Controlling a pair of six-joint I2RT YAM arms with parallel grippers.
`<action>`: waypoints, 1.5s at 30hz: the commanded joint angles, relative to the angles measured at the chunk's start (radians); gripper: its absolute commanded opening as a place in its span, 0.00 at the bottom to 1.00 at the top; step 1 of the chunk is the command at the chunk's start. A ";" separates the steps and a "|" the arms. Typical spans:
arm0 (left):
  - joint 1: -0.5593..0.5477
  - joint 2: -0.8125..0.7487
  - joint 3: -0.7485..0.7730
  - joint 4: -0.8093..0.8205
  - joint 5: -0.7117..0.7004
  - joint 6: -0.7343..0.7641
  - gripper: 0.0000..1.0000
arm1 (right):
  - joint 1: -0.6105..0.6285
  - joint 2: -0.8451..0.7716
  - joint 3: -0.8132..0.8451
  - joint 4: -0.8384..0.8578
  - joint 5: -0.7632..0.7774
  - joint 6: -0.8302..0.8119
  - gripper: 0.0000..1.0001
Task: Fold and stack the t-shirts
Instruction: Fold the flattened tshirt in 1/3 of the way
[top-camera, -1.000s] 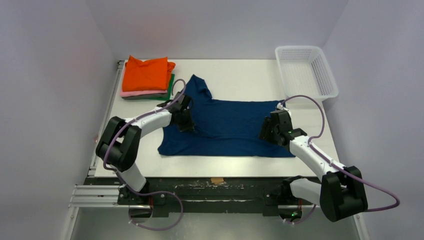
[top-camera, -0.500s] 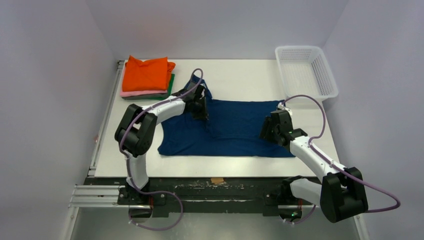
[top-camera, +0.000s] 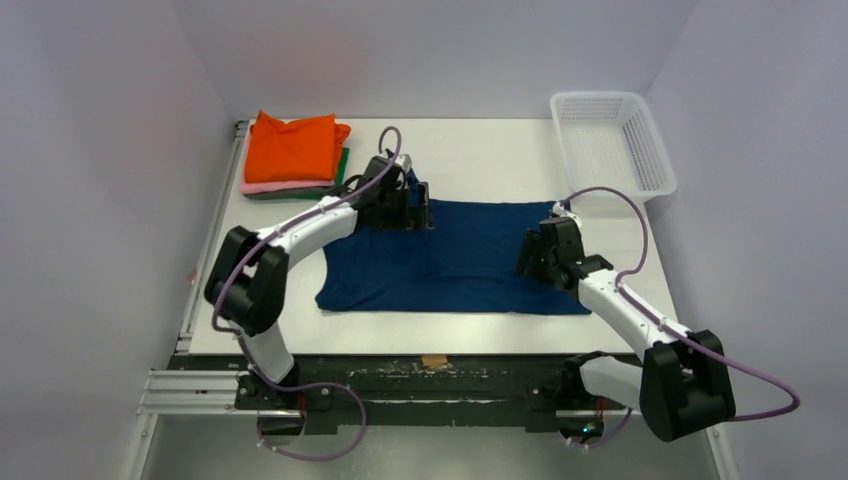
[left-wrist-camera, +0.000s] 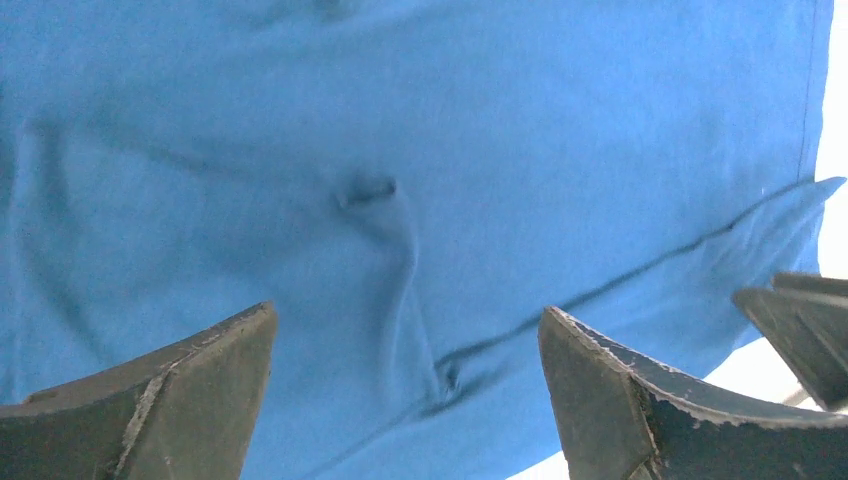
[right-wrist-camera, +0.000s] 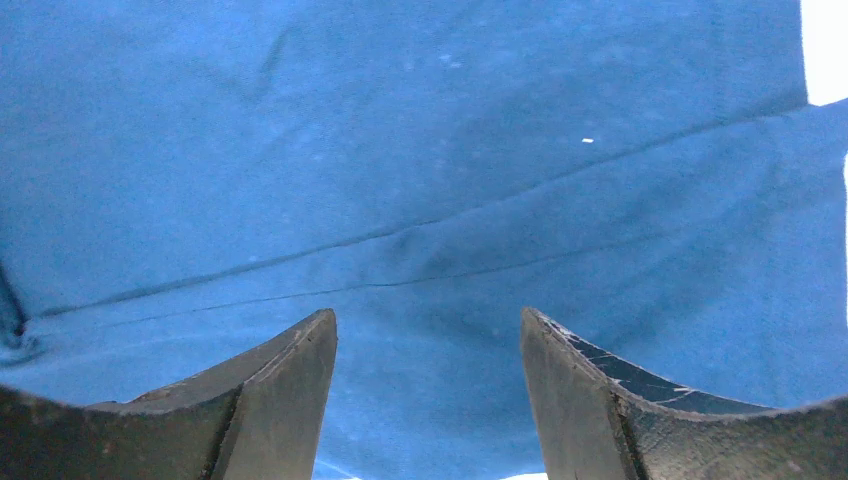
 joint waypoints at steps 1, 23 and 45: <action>0.001 -0.222 -0.202 0.110 -0.041 -0.033 1.00 | 0.068 0.063 0.044 0.106 -0.048 -0.003 0.67; 0.001 -0.514 -0.795 0.001 -0.102 -0.273 1.00 | 0.252 0.018 -0.119 -0.030 -0.037 0.142 0.72; -0.068 -0.880 -0.993 -0.185 -0.084 -0.481 1.00 | 0.250 -0.086 0.024 -0.106 0.223 0.122 0.80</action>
